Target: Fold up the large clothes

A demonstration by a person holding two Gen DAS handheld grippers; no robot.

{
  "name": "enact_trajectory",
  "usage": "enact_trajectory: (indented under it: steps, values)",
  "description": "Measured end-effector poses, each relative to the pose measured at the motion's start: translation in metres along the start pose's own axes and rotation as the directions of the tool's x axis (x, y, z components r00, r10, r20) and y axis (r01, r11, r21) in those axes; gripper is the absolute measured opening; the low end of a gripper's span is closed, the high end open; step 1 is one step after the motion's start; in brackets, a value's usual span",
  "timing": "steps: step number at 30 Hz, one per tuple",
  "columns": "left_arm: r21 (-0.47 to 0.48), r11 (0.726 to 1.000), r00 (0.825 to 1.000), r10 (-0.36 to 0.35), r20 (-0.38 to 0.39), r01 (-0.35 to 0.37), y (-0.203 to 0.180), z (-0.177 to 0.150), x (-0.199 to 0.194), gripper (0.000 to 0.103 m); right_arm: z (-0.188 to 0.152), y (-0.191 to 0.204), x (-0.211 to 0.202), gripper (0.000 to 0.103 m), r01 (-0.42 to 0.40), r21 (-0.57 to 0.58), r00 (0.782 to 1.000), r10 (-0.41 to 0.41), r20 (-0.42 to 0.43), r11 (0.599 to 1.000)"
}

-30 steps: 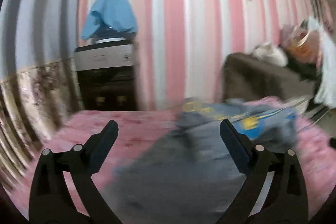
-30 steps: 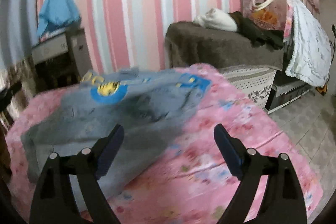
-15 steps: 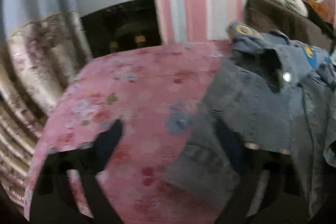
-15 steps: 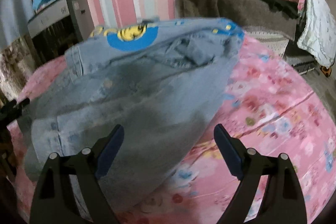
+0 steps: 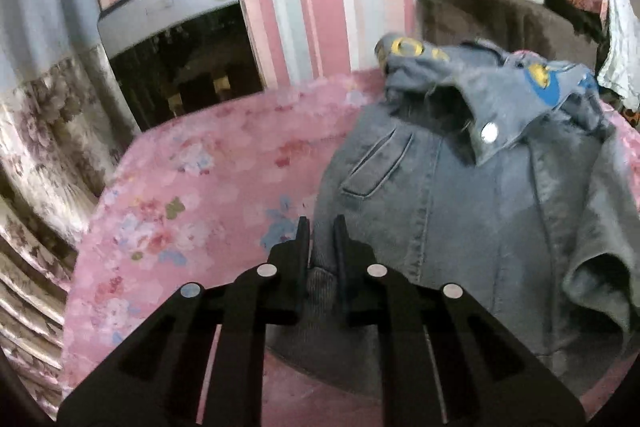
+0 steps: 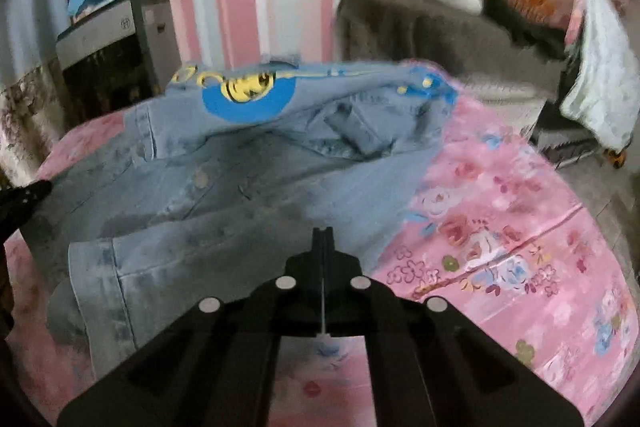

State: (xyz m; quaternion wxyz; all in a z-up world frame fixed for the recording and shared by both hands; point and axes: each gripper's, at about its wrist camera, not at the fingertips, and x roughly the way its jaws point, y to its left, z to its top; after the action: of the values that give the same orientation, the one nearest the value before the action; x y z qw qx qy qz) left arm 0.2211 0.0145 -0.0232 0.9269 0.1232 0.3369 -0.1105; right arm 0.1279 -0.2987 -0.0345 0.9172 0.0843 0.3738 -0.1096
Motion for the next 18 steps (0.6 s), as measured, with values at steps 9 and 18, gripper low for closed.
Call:
enact_trajectory:
  steps: [9, 18]
  values:
    - [0.009, 1.0, 1.0, 0.009, 0.0, -0.009, -0.012, 0.002, -0.007, 0.01, -0.033, 0.028, -0.028, 0.101, -0.148, 0.031, 0.988, 0.147, 0.048, 0.988]
    - [-0.043, 0.998, 0.999, -0.043, 0.012, 0.044, -0.009, -0.004, -0.018, 0.01, -0.08, 0.102, -0.05, 0.072, -0.134, -0.185, 0.987, 0.148, 0.065, 0.974]
